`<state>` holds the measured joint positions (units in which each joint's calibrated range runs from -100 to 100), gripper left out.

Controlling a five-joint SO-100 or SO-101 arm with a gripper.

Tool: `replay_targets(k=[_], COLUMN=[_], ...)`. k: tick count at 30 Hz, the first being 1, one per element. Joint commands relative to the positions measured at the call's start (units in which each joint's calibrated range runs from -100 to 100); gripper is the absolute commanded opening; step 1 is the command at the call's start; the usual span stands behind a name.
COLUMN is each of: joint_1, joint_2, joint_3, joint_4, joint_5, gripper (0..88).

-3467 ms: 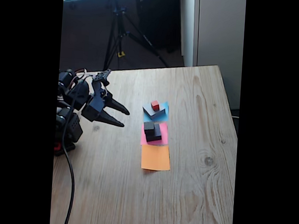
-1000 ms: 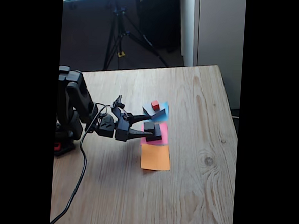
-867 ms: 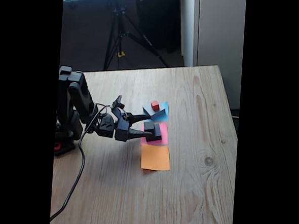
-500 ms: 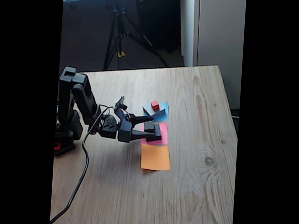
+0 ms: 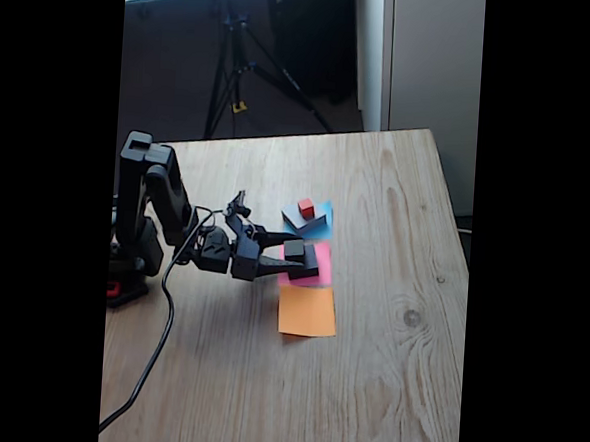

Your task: Tower of hanoi

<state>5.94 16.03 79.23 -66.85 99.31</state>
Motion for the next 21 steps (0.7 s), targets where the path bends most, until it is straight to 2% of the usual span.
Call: replay_targets(k=[1,4,21], joint_1=[-1.0,-1.3,-2.6], joint_2=[-2.2,-2.3,-2.0], joint_3=[0.4,0.7,1.4], joint_4=[0.0,0.0,-0.5], joint_5=[0.7,0.7,0.7], gripper=[20.6,17.3,11.2])
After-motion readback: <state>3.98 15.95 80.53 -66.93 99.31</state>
